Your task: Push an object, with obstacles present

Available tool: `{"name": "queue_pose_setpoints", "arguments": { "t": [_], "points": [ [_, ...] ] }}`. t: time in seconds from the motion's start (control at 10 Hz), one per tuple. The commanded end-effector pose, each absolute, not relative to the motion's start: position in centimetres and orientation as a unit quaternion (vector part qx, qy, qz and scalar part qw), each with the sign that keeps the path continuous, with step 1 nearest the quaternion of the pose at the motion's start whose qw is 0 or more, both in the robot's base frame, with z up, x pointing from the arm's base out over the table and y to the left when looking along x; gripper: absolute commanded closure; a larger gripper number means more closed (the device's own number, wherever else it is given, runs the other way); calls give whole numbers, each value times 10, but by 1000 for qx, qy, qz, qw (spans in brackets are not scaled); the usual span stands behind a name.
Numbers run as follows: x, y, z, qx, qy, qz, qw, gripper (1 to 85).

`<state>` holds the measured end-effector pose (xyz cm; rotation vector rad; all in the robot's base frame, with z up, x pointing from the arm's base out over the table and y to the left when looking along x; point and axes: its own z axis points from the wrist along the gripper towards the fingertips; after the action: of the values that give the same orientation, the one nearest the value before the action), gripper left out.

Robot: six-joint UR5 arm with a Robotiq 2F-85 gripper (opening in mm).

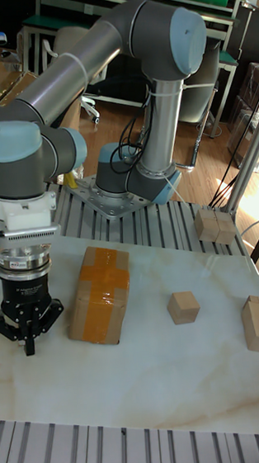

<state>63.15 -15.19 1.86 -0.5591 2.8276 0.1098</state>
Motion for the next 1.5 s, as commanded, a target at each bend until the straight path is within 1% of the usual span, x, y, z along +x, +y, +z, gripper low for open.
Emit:
{"name": "queue_pose_setpoints", "arguments": {
  "t": [0.0,0.4,0.8,1.0,1.1,1.3,1.4],
  "points": [
    [616,-158,24,-187,974,40,124,843],
    [593,-168,17,-187,974,41,124,843],
    [569,-172,13,-183,974,53,126,843],
    [569,-171,15,-184,973,54,129,843],
    [575,-172,17,-188,973,46,129,843],
    [586,-165,24,-187,974,40,125,843],
    [588,-159,33,-186,974,47,120,843]
  ]
}}
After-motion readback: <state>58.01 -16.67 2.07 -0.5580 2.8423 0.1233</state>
